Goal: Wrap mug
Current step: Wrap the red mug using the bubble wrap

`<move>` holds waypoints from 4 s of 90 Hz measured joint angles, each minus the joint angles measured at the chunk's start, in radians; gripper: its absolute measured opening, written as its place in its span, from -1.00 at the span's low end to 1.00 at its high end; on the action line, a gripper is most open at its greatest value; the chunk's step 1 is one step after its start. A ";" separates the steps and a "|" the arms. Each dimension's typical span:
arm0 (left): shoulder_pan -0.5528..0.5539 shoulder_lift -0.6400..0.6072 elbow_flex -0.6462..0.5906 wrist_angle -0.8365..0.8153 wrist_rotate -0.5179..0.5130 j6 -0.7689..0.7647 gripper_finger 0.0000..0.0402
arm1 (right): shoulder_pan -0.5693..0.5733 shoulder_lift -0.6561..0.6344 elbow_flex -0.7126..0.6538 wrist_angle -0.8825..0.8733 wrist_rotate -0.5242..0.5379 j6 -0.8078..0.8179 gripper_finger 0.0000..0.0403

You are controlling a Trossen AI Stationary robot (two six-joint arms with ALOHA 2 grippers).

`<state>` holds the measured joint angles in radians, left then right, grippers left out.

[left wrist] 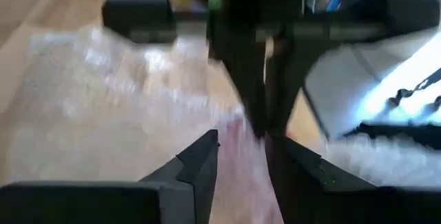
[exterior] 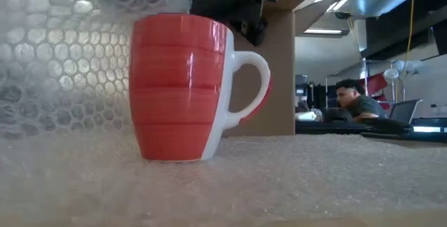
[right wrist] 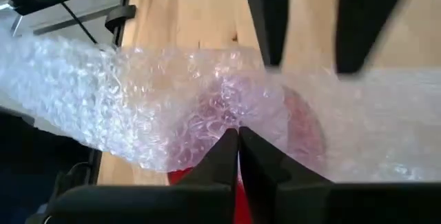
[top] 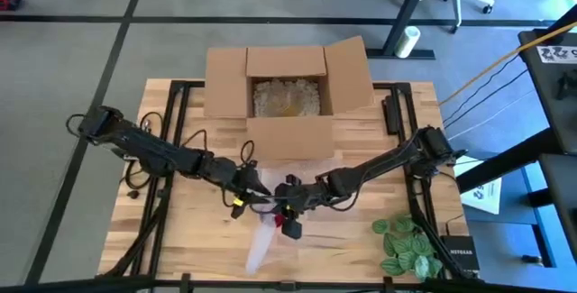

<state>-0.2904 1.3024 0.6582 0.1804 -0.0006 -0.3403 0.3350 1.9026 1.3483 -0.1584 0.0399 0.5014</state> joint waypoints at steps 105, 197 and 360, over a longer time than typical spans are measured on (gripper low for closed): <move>-0.667 -0.051 -0.001 -0.122 -0.354 -0.485 -0.48 | -0.029 0.463 0.912 -0.937 -0.191 -0.072 -1.00; -0.479 0.318 0.000 0.583 -0.371 0.028 -0.48 | -0.041 0.531 0.906 -0.879 -0.269 -0.088 -1.00; -0.389 0.228 -0.007 0.398 -0.521 -0.021 -0.48 | 0.010 0.440 0.982 -0.916 -0.025 -0.155 -1.00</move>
<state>-0.6793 1.5301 0.6510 0.5786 -0.5215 -0.3614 0.3447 2.3421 2.3301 -1.0741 0.0153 0.3467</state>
